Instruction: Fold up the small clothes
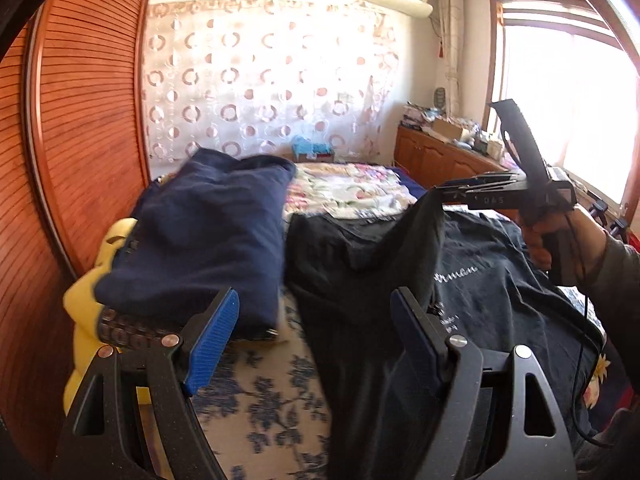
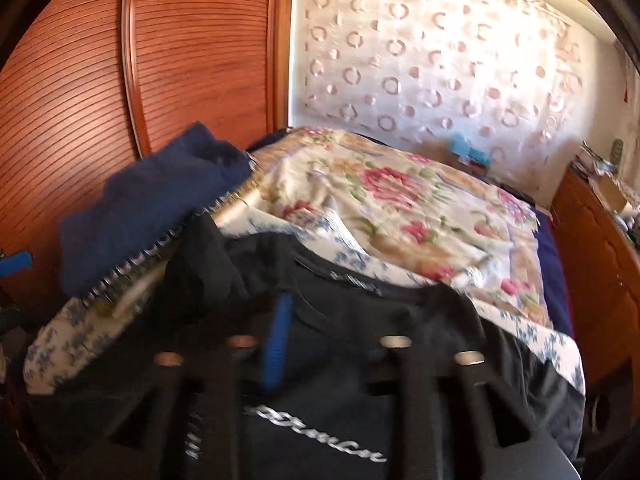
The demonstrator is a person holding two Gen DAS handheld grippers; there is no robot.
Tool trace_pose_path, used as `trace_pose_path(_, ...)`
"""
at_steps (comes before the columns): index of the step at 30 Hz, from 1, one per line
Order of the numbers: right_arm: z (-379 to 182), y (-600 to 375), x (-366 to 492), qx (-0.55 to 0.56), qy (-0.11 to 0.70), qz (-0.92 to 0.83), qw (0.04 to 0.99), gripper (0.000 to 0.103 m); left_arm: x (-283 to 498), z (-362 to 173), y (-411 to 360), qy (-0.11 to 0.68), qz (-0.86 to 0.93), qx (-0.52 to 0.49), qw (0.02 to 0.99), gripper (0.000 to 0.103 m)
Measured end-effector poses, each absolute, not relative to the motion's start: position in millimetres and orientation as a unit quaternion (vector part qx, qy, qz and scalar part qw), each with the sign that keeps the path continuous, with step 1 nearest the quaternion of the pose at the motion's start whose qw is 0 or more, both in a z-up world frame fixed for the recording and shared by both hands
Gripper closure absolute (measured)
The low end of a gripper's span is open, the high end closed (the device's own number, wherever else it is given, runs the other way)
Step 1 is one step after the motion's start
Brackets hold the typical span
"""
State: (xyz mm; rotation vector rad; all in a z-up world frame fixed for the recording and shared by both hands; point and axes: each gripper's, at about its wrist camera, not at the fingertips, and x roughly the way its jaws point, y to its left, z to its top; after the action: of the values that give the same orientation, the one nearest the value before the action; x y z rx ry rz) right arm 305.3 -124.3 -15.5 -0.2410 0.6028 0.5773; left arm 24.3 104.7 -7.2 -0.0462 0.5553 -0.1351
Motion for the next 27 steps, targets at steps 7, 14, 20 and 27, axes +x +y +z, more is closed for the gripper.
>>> trace_pose_path(7,-15,-141,291,-0.113,0.315,0.251,0.908,0.056,41,-29,82,0.308,-0.072,-0.019,0.948,0.024)
trace_pose_path(14,-21,-140,254,-0.08,0.326,0.323,0.885,0.056,64,-60,72,0.375,-0.054,0.003,0.925,0.024)
trace_pose_path(20,-47,-111,234,-0.091,0.349,0.381,0.852,0.058,76,-78,73,0.419,-0.043,0.006,0.907,0.024)
trace_pose_path(27,-74,-88,241,-0.134,0.384,0.378,0.832,0.058,77,-84,73,0.44,-0.045,0.002,0.897,0.022)
